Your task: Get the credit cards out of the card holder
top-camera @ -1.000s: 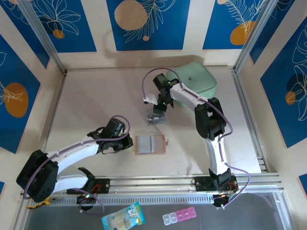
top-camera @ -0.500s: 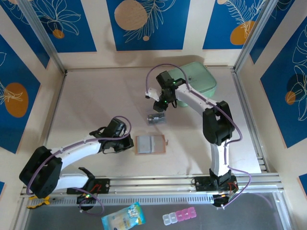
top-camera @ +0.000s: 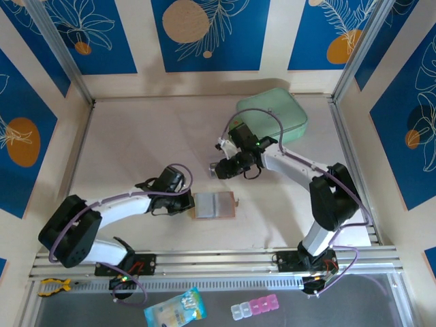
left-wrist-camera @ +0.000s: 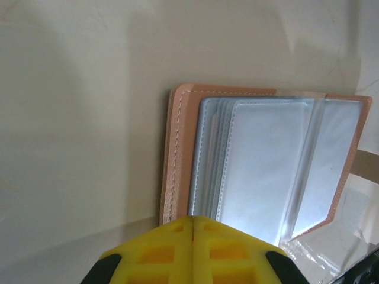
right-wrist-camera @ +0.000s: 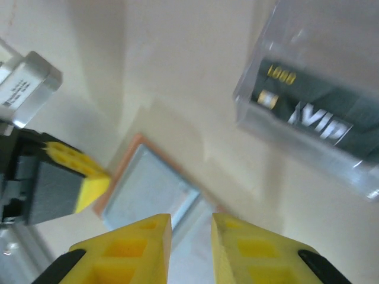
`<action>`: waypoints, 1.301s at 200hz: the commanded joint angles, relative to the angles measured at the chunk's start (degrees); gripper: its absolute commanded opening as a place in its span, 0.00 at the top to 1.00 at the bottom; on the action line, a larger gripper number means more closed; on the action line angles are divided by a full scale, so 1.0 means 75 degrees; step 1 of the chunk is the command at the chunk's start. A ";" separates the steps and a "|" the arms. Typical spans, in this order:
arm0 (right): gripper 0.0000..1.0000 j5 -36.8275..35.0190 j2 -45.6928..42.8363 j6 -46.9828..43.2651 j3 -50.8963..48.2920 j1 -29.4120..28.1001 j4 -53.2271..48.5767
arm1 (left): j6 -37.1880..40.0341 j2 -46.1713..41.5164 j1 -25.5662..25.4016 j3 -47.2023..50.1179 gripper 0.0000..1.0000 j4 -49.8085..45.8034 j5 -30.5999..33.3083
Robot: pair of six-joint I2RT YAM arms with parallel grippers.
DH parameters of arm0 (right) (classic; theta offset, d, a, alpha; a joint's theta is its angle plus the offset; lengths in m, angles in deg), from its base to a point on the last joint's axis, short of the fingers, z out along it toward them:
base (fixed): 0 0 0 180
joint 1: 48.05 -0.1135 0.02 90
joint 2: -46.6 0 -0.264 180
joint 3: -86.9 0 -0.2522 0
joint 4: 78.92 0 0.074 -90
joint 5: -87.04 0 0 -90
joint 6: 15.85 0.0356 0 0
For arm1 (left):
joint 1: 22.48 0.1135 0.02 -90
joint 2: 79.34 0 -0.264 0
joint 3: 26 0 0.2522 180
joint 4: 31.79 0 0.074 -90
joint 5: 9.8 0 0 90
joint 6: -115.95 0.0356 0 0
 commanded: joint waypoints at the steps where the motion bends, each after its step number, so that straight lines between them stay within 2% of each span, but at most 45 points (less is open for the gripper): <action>1: 0.75 0.0560 -0.0583 0.1495 -0.0506 -0.0243 0.0736 | 0.0065 0.0202 -0.0100 -0.0221 0.96 0.0115 -0.0159; 58: 0.75 0.0173 -0.1251 0.2531 -0.1416 -0.0478 0.1001 | 0.0098 0.0170 -0.0239 -0.0190 0.98 -0.0245 0.0289; 101: 0.75 0.0384 -0.1398 0.2909 -0.1876 -0.0519 0.1402 | 0.0061 0.0130 -0.0285 -0.0087 0.98 -0.0289 0.0318; 202: 0.75 0.0943 -0.1091 0.3852 -0.2304 -0.0630 0.2117 | 0.0068 0.0125 -0.0304 -0.0010 0.98 -0.0304 0.0387; 232: 0.75 0.1159 -0.0804 0.4262 -0.2144 -0.0630 0.1835 | 0.0062 0.0258 -0.0320 0.0058 0.98 -0.0241 0.0389; 260: 0.71 0.1330 -0.0766 0.4451 -0.2307 -0.0698 0.2233 | 0.0046 0.0229 -0.0318 0.0083 0.98 -0.0215 0.0377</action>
